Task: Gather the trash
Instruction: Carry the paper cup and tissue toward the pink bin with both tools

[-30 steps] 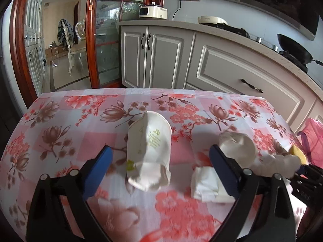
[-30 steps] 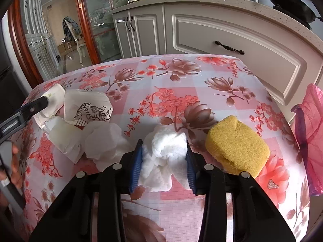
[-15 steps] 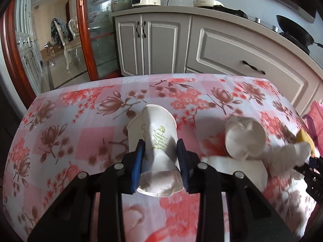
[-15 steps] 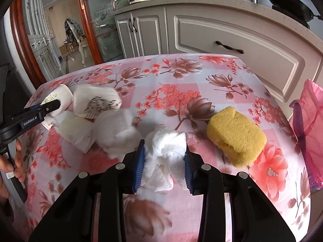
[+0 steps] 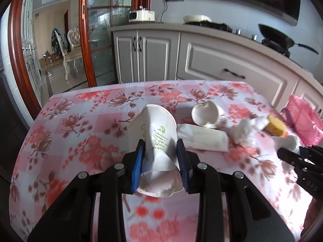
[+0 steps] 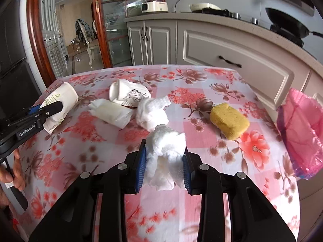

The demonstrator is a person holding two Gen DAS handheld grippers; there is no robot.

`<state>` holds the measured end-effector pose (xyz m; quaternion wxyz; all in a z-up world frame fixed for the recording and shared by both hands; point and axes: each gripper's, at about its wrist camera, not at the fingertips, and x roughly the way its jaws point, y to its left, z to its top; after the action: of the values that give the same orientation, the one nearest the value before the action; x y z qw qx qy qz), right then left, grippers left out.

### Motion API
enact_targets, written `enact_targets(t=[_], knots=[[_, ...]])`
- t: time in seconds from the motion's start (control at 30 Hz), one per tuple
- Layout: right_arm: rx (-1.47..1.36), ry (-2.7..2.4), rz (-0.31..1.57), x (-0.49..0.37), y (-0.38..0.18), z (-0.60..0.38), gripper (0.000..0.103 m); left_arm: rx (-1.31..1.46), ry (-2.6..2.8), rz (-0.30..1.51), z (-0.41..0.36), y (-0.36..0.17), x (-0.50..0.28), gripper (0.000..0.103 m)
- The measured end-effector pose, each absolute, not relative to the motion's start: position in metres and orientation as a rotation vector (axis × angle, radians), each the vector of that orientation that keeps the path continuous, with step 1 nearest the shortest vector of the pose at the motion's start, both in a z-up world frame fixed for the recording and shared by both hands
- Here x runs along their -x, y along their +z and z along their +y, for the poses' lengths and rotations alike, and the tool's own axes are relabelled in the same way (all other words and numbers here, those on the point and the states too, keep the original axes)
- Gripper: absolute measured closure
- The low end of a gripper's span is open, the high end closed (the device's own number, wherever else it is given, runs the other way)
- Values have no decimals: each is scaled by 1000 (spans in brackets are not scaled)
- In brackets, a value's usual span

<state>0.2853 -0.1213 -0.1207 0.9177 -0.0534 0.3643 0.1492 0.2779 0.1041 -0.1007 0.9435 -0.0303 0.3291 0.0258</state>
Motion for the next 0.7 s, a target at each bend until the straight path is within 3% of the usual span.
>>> enact_targets(t=[0.7], knots=[[106, 257, 617, -194, -80, -148, 72, 6, -73, 498, 41, -49, -156, 72]])
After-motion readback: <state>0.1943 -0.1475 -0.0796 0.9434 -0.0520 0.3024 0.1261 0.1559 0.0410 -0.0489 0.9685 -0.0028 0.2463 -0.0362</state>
